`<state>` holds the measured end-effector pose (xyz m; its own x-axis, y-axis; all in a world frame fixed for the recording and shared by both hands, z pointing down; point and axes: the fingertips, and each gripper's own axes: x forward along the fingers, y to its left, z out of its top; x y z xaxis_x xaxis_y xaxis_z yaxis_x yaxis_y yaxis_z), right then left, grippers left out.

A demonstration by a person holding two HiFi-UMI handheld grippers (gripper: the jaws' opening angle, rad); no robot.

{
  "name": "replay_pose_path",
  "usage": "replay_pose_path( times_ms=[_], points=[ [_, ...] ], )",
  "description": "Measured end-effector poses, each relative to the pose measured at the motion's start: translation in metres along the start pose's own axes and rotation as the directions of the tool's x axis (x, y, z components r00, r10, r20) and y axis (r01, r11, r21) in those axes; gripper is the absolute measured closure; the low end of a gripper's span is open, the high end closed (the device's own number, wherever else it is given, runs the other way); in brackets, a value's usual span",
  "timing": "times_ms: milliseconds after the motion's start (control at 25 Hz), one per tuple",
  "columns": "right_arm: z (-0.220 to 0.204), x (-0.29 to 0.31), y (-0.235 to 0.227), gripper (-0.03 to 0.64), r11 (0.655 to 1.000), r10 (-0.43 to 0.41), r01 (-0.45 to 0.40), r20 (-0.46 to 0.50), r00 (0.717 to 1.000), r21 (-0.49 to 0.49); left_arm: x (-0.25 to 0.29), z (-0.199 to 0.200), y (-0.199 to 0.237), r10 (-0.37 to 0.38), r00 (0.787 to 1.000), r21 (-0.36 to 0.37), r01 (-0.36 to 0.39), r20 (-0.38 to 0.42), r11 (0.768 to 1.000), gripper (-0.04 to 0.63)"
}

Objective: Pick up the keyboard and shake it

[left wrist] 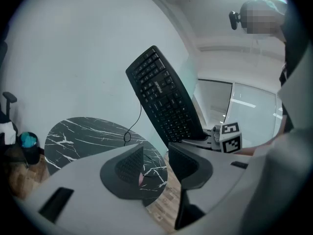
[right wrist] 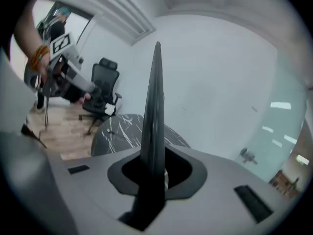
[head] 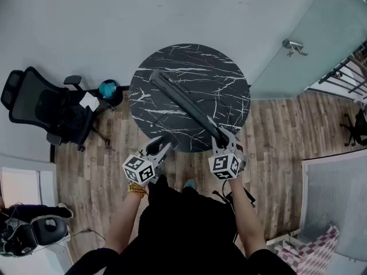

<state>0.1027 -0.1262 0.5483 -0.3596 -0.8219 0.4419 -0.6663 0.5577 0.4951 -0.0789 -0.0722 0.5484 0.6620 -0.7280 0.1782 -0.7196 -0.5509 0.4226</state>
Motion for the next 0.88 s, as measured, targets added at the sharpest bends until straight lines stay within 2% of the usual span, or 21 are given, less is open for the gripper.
replay_pose_path(
  times_ms=[80,160,240,360,440,480,720,880],
  points=[
    [0.010,0.005,0.016,0.532,0.976,0.074,-0.082,0.049,0.996,0.204,-0.001,0.001,-0.001,0.018,1.000,0.047,-0.018,-0.003,0.999,0.434],
    [0.022,0.016,0.029,0.532,0.903,0.146,-0.178,0.111,0.983,0.391,0.001,0.006,0.003,0.050,0.999,0.082,-0.052,0.020,0.995,0.448],
    [0.035,0.028,0.041,0.532,0.785,0.210,-0.277,0.182,0.961,0.554,0.004,0.012,0.008,0.077,0.996,0.092,-0.081,0.044,0.992,0.465],
    [0.044,0.037,0.068,0.532,0.545,0.299,-0.423,0.303,0.905,0.724,0.003,0.009,0.010,0.096,0.994,0.074,-0.099,0.046,0.992,0.469],
    [0.044,0.040,0.082,0.531,0.402,0.342,-0.493,0.373,0.862,0.772,0.003,0.006,0.011,0.094,0.995,0.066,-0.096,0.034,0.993,0.470],
    [0.041,0.041,0.088,0.529,0.351,0.359,-0.512,0.393,0.847,0.784,0.004,0.005,0.012,0.092,0.995,0.063,-0.093,0.030,0.994,0.470],
    [0.013,0.053,0.114,0.529,0.142,0.409,-0.520,0.429,0.805,0.842,0.006,0.003,0.019,0.093,0.996,0.049,-0.093,0.010,0.994,0.471],
    [-0.002,0.065,0.126,0.523,0.043,0.401,-0.485,0.429,0.809,0.874,0.004,-0.006,0.025,0.103,0.995,0.035,-0.102,-0.015,0.994,0.471]
  ],
)
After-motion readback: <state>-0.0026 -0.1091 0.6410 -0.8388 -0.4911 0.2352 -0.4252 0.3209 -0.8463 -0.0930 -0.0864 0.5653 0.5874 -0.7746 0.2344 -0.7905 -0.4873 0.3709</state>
